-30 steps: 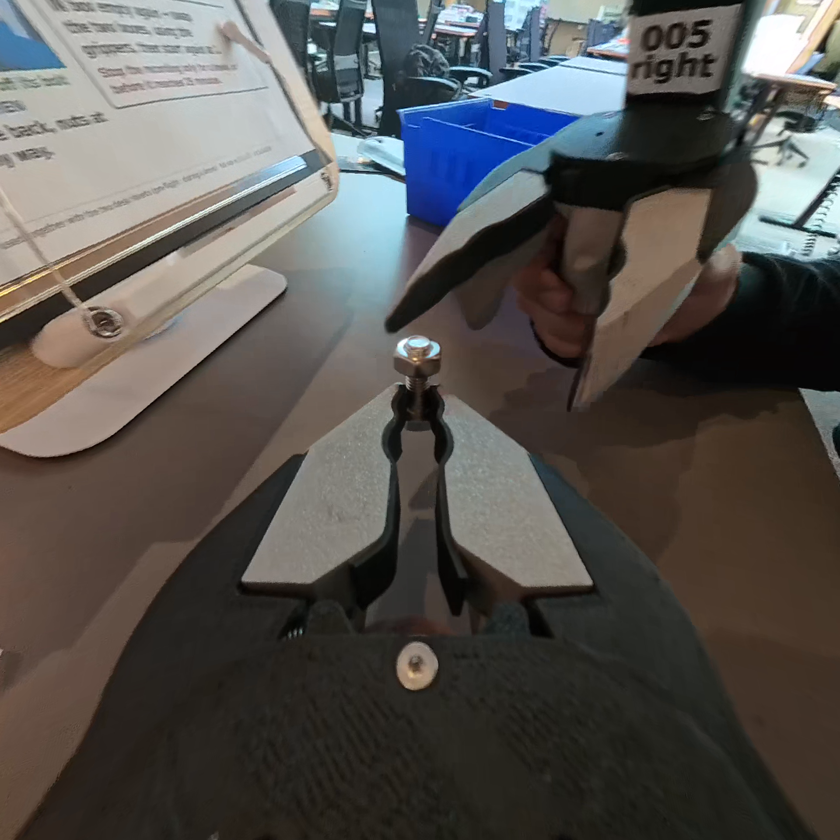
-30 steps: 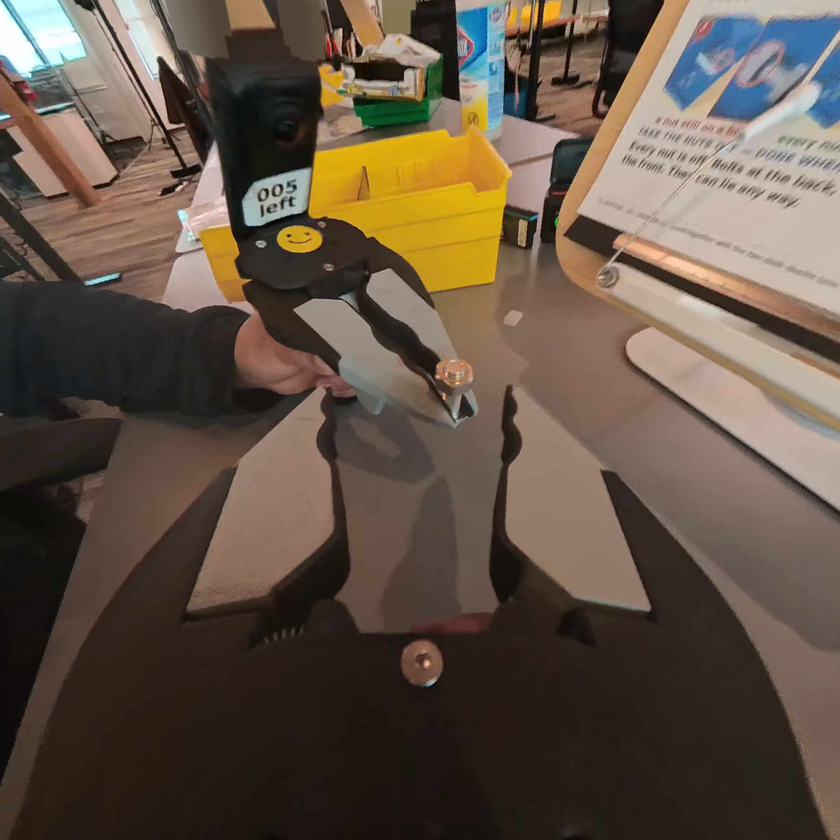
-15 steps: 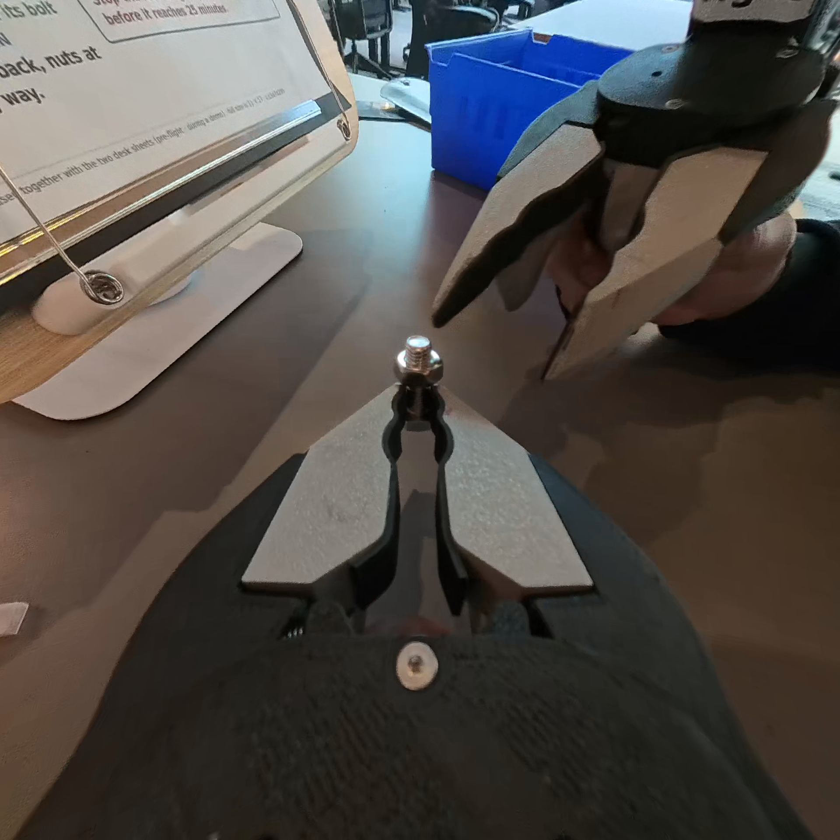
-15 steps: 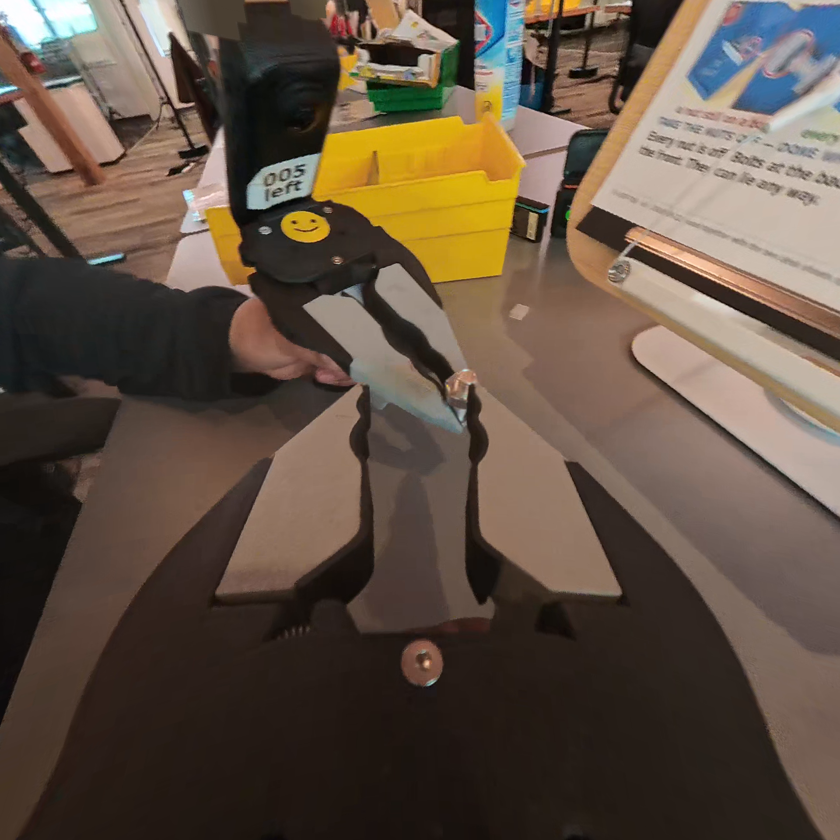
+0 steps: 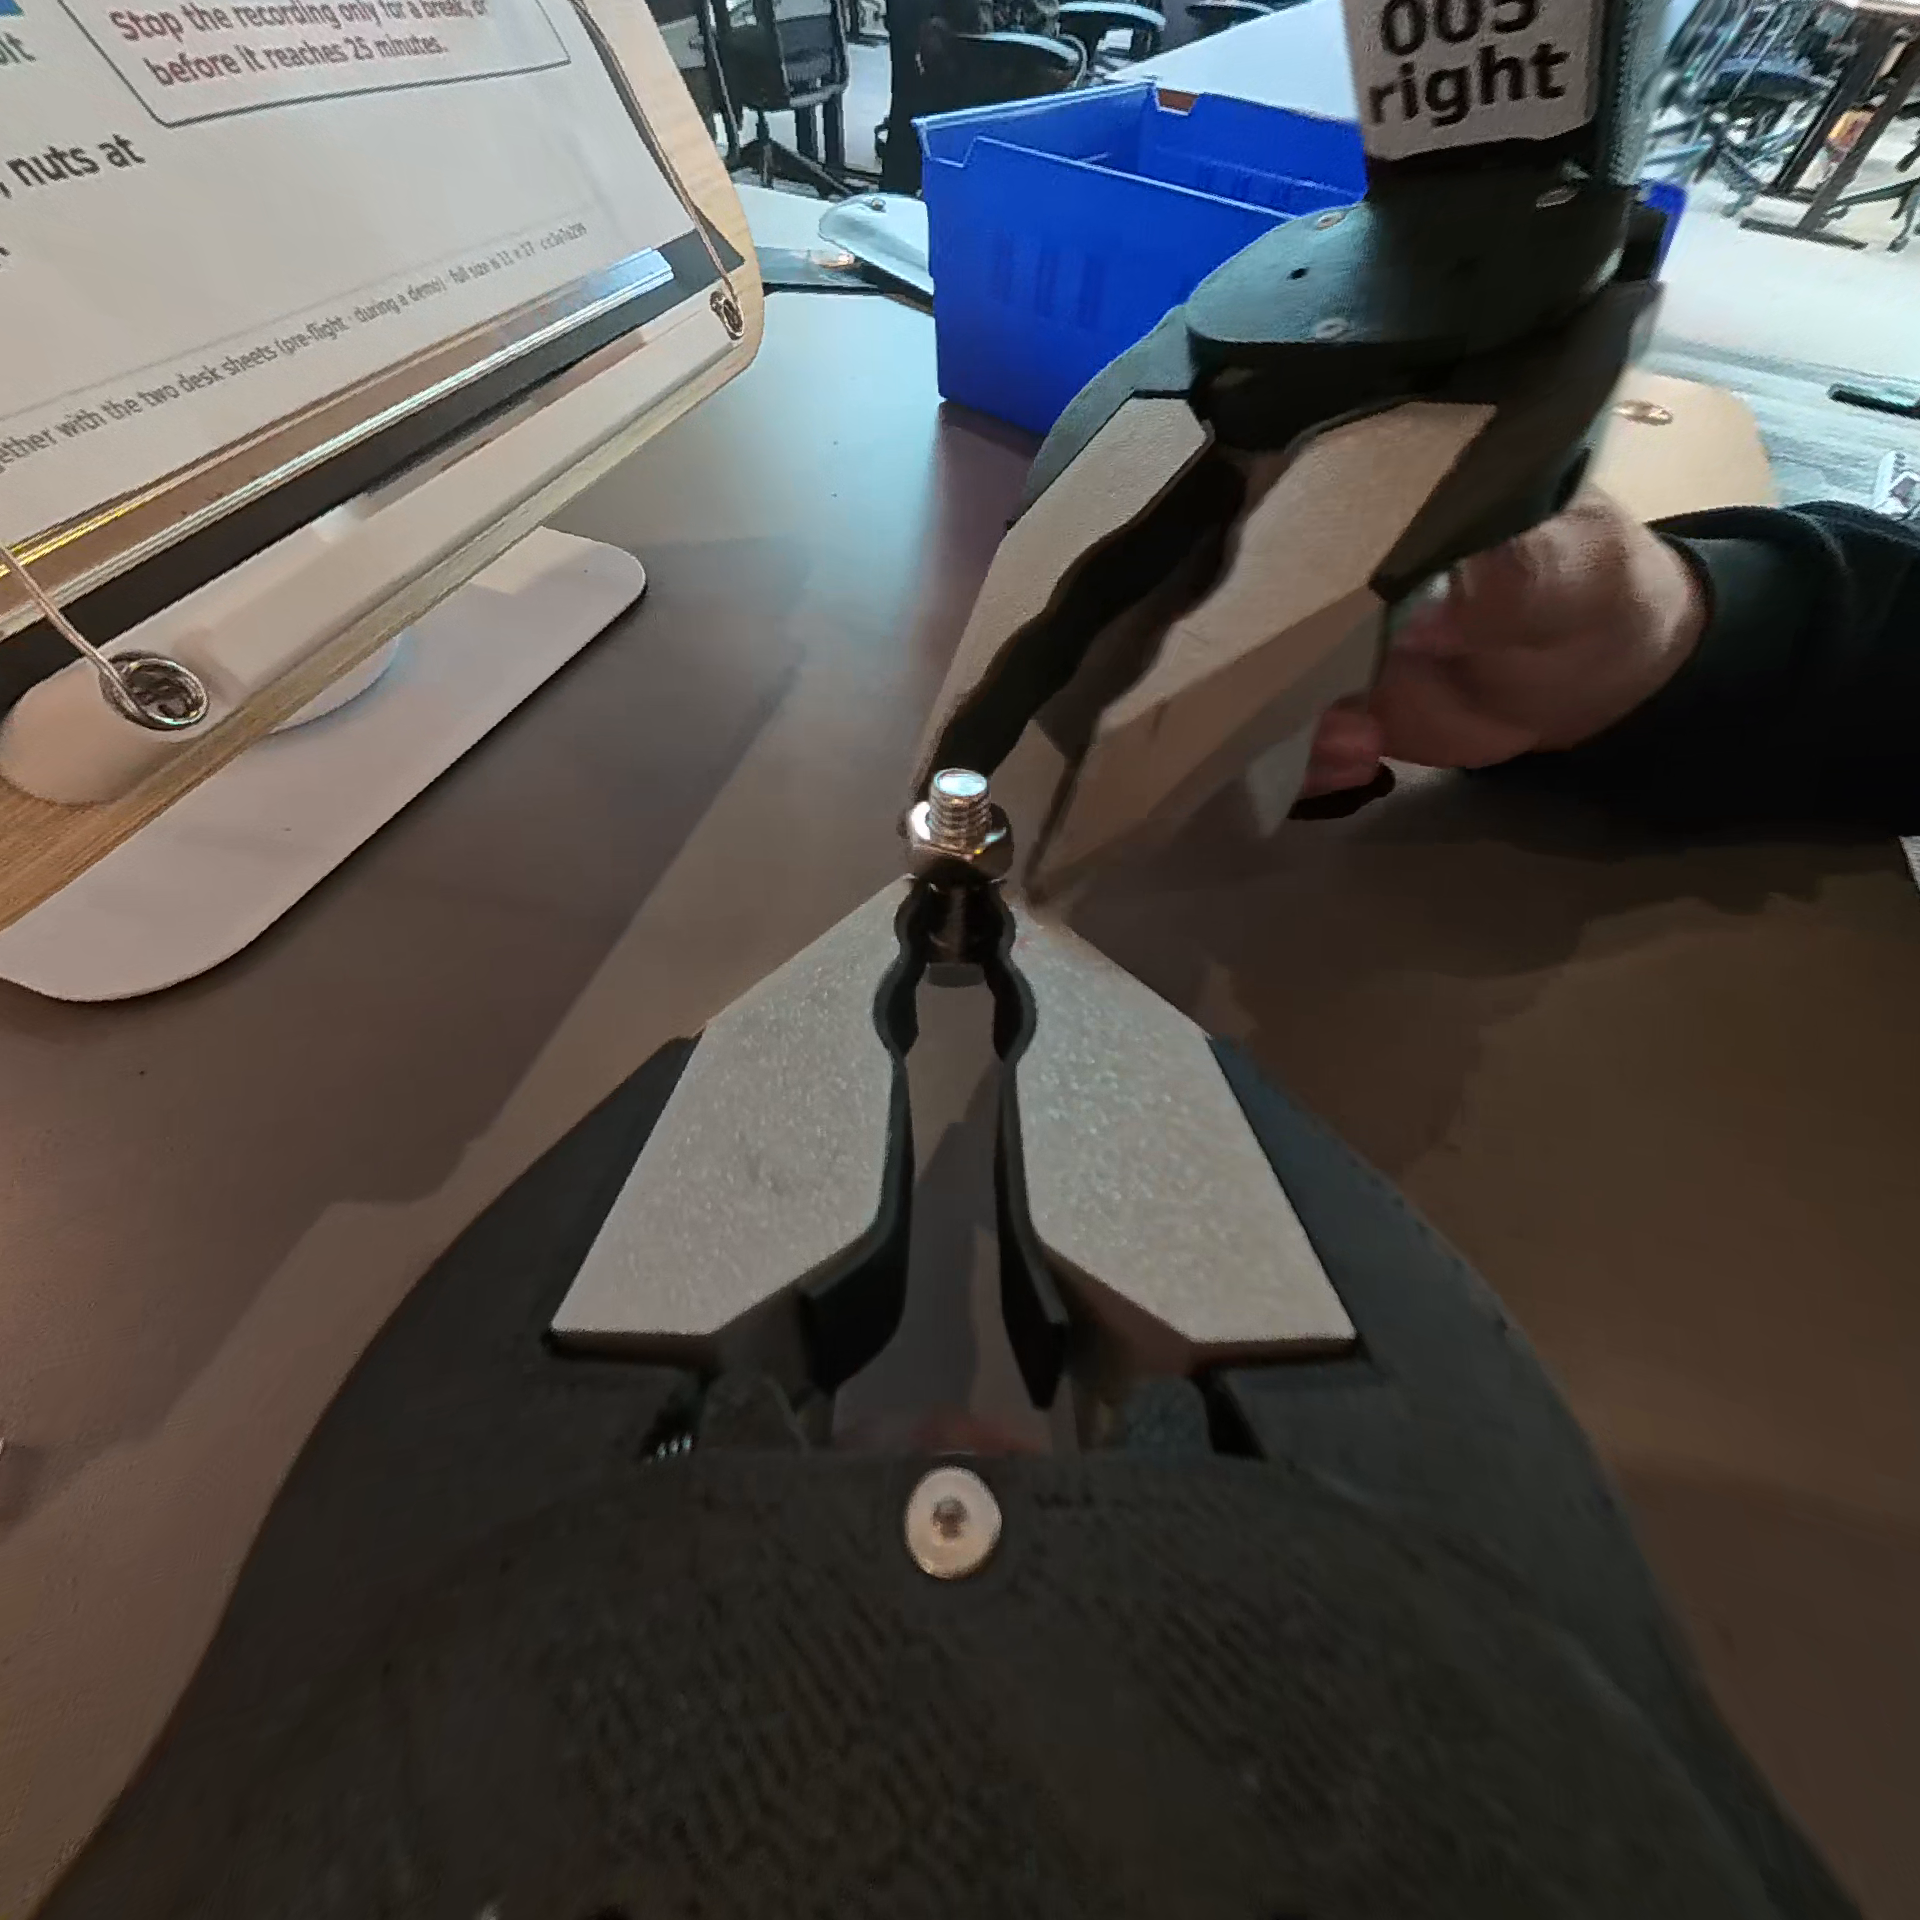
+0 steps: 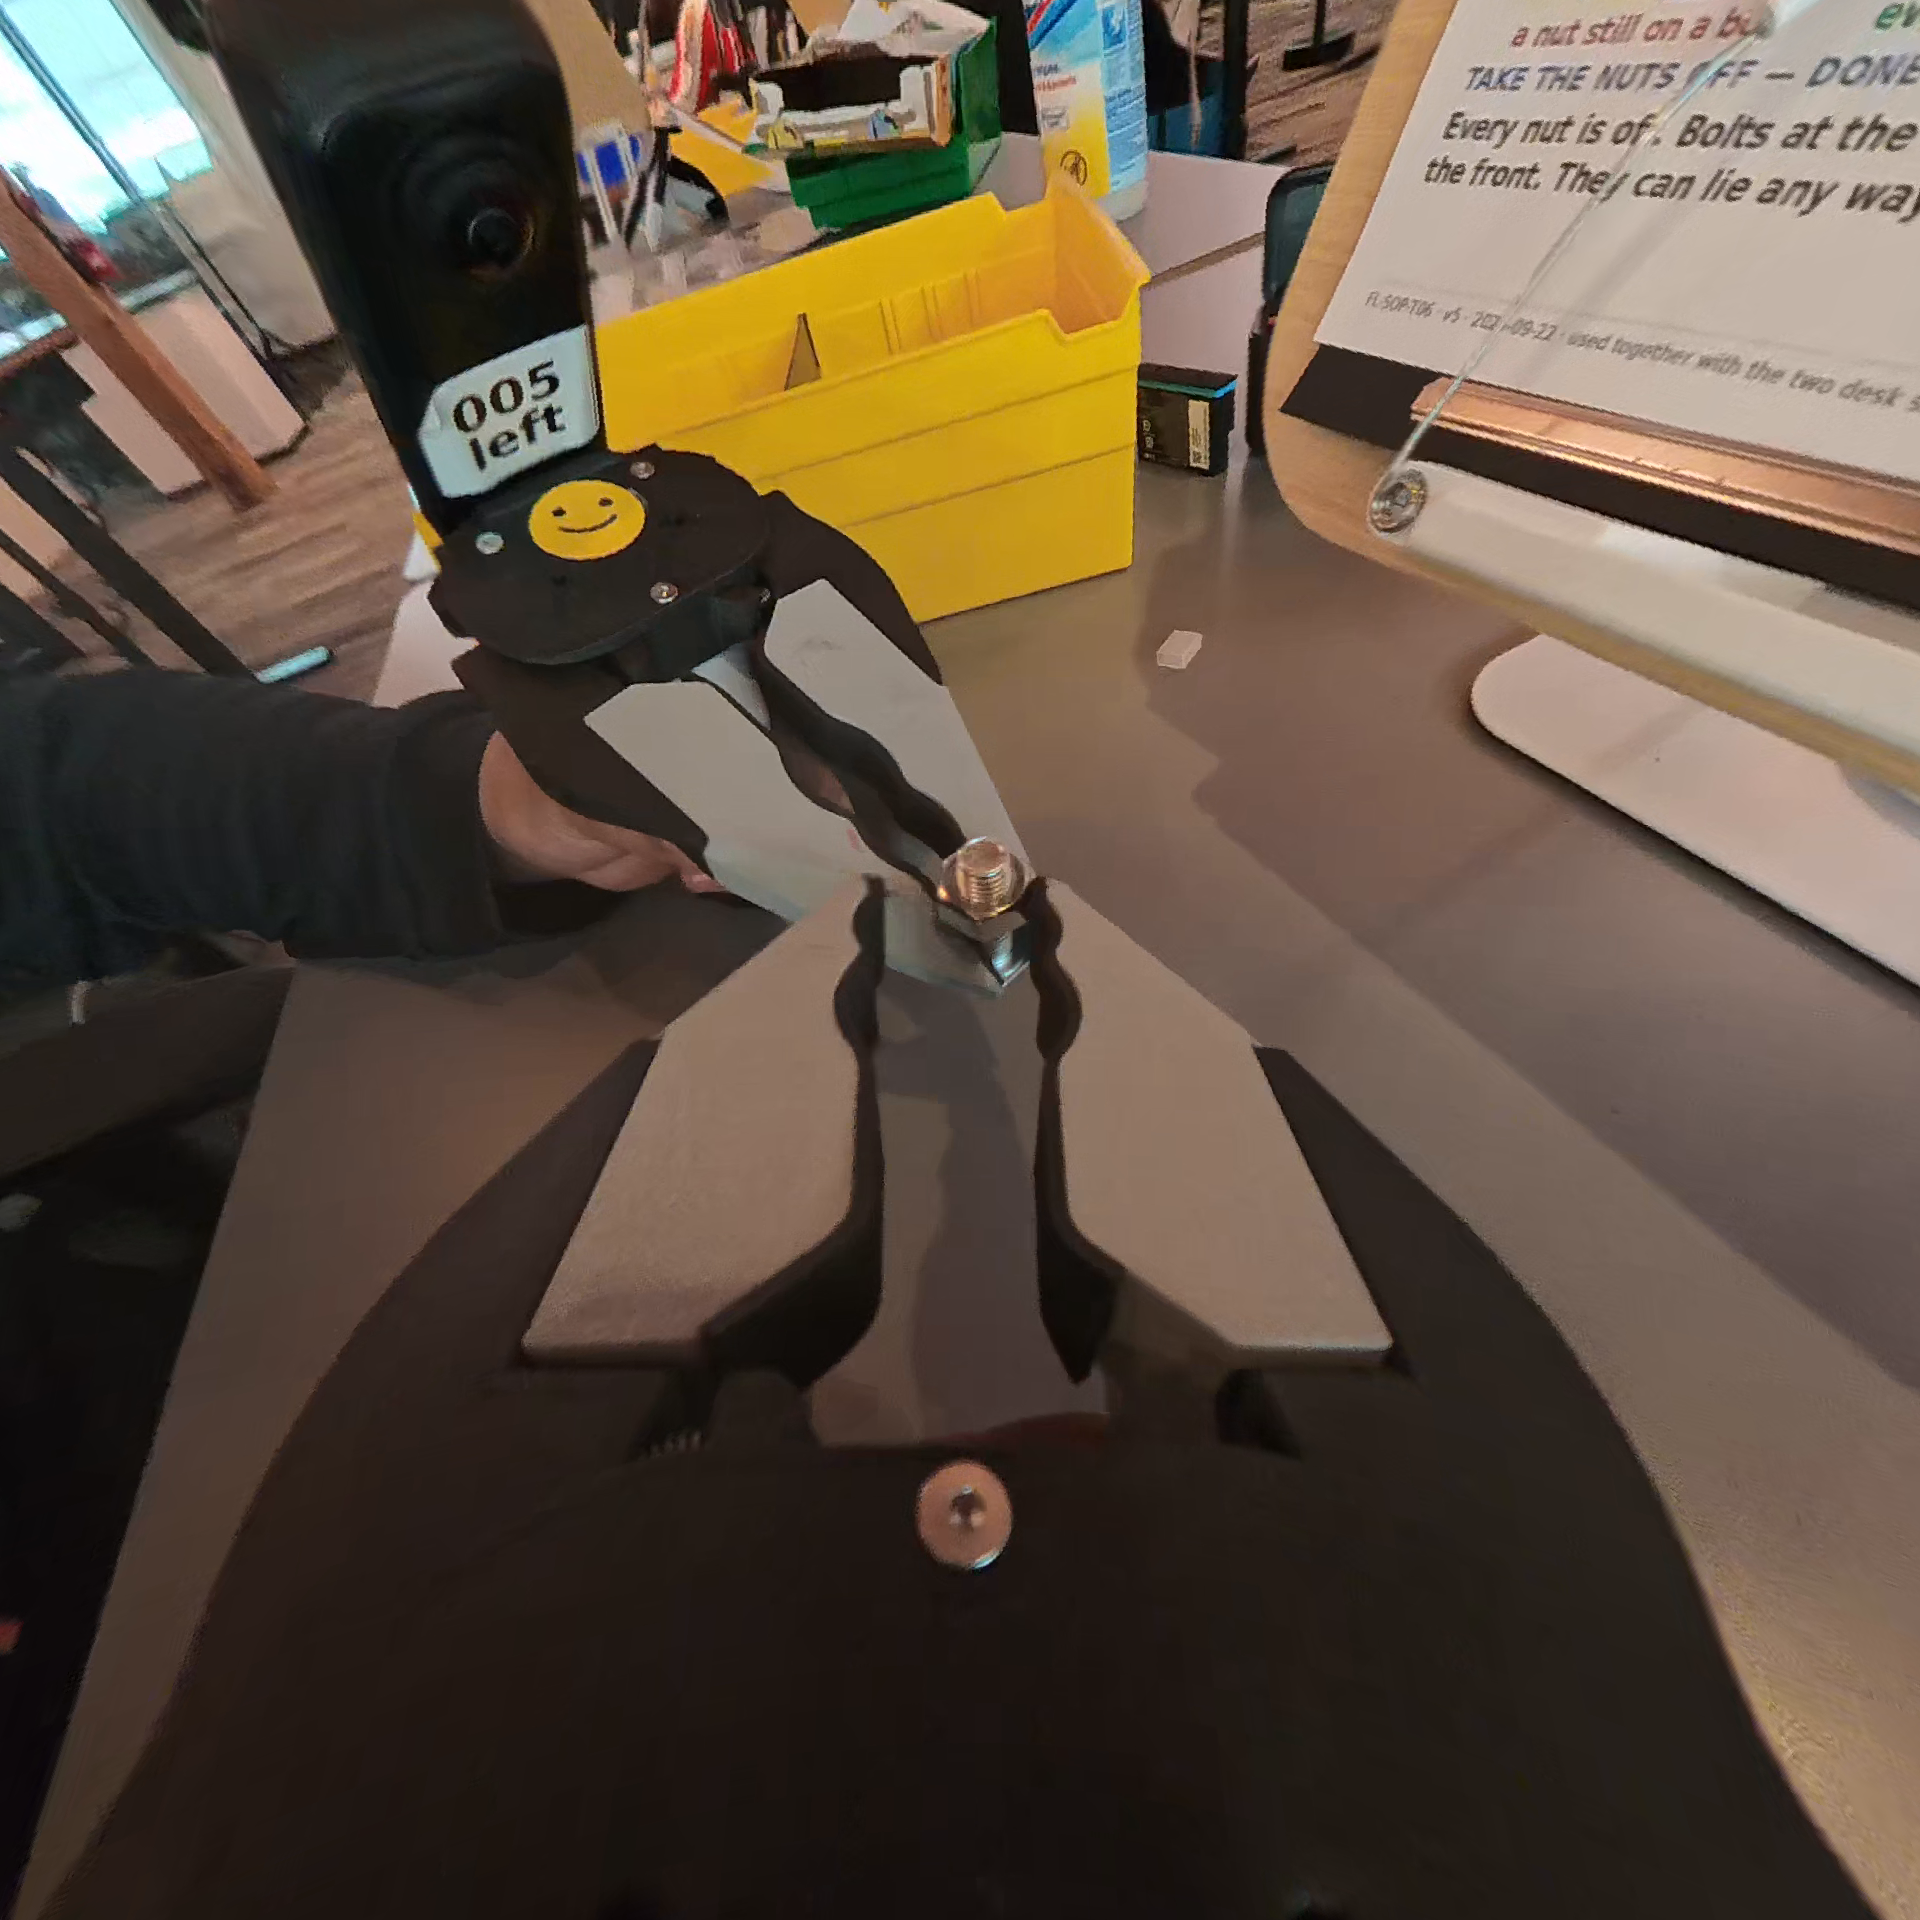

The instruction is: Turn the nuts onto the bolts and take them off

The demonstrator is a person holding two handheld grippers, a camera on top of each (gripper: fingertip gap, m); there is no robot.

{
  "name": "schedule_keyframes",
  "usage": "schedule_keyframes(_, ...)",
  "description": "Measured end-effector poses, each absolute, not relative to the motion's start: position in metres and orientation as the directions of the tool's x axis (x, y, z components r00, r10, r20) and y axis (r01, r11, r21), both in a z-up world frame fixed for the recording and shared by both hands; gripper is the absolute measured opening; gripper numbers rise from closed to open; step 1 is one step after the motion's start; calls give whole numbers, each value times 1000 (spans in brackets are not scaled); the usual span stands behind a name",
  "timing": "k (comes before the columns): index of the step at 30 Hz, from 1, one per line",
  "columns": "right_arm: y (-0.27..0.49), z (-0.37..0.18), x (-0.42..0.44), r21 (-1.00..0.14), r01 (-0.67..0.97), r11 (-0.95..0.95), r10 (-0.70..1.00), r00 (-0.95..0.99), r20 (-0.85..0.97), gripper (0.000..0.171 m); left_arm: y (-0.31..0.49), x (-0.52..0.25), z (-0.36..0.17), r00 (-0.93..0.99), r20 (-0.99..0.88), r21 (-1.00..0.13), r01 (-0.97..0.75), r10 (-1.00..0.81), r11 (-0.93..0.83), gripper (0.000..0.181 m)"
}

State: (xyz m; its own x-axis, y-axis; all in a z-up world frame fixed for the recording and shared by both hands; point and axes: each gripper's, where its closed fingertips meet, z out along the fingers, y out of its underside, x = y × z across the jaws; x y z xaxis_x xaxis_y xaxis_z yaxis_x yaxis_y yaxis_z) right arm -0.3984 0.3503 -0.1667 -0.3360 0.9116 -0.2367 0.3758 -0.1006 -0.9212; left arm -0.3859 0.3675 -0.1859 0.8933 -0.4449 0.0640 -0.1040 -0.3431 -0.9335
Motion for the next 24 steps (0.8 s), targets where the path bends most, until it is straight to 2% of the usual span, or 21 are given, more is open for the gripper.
schedule_keyframes(1,353,-166,-399,-917,377,-127,909,-327,-260,16,367,-384,-185,887,71,-935,-100,-456,-341,7)
schedule_keyframes(4,359,-169,-399,-901,391,-189,889,-322,-326,14,372,-387,-190,901,69,-924,-104,-428,-368,7)
schedule_keyframes(10,381,-190,-411,-886,451,-106,953,-210,-221,13,391,-404,-211,946,-10,-863,-172,-325,-476,9)
schedule_keyframes(15,399,-211,-422,-842,527,-119,971,-114,-209,13,406,-419,-232,937,-76,-785,-268,-342,-559,9)
schedule_keyframes(20,426,-219,-438,-831,555,-31,999,4,-35,13,431,-437,-239,953,-112,-754,-266,-281,-601,10)
schedule_keyframes(24,433,-217,-441,-837,546,44,998,13,61,12,437,-438,-239,935,-130,-751,-309,-329,-583,10)
